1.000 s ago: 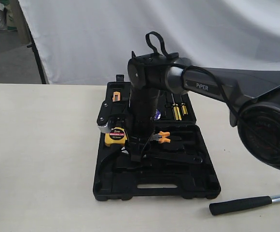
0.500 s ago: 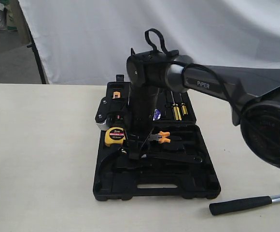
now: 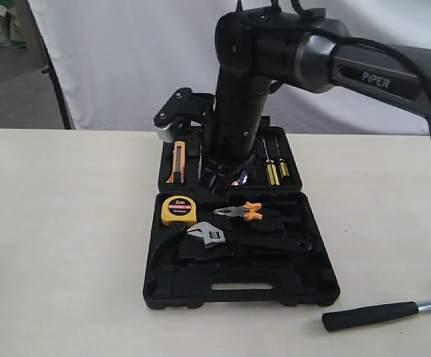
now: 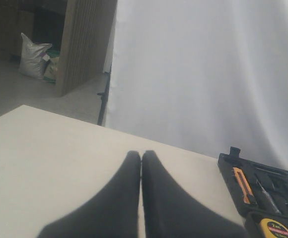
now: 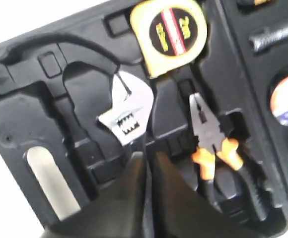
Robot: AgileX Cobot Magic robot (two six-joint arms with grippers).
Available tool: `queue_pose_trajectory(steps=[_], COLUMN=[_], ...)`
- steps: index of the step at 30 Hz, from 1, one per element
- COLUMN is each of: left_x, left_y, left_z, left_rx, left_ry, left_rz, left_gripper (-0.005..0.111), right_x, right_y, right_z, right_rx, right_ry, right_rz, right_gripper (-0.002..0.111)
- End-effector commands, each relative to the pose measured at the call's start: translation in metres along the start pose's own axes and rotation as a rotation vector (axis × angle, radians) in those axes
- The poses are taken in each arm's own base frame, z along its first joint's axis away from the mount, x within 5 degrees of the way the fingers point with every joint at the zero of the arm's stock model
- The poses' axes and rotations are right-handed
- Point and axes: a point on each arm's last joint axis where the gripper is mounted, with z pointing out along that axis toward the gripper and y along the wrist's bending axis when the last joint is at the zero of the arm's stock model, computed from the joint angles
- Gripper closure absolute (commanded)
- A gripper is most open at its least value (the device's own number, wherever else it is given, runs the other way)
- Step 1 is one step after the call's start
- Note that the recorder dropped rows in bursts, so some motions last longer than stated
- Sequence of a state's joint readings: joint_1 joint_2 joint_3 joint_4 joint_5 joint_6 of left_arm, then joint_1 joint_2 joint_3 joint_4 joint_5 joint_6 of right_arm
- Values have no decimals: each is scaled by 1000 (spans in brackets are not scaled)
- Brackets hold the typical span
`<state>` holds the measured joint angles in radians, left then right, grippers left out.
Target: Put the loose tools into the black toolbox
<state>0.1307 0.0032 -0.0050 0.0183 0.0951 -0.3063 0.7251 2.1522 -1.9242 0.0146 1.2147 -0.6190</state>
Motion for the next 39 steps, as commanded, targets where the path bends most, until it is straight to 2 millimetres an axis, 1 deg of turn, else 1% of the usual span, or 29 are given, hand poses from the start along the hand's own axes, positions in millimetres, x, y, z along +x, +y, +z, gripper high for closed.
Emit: queue_pose_trajectory(steps=[1,2,5,9,11,20,22,25,34,39], left_x=[-2,-2,-2,-2,-2,-2,-2,-2,-2,-2], left_y=[1,1,1,1,1,1,1,1,1,1], left_z=[0,0,0,0,0,0,0,0,0,0], left_rx=[-21,-21,-21,-21,-21,-21,-21,-21,-21,-21], left_ry=[-20,-20,-20,-20,-20,-20,-20,-20,-20,-20], left_rz=[0,0,0,0,0,0,0,0,0,0], left_gripper=[106,106,106,106,106,106,106,106,106,106], right_x=[24,29,44,54,56,56,55,56,52,51], right_y=[-7,-9,-7,0,2,5,6,8,-2,-2], right_z=[20,26,44,57,55,53,57,73,75,75], right_rx=[-41,-43,-66,-71,-80,-104,-129,-159,-50,-49], right_ry=[64,65,84,83,91,94,87,107,54,52], right_rz=[67,80,112,98,69,79,75,12,45,45], right_gripper=[109,109,109,109,109,109,109,109,109,109])
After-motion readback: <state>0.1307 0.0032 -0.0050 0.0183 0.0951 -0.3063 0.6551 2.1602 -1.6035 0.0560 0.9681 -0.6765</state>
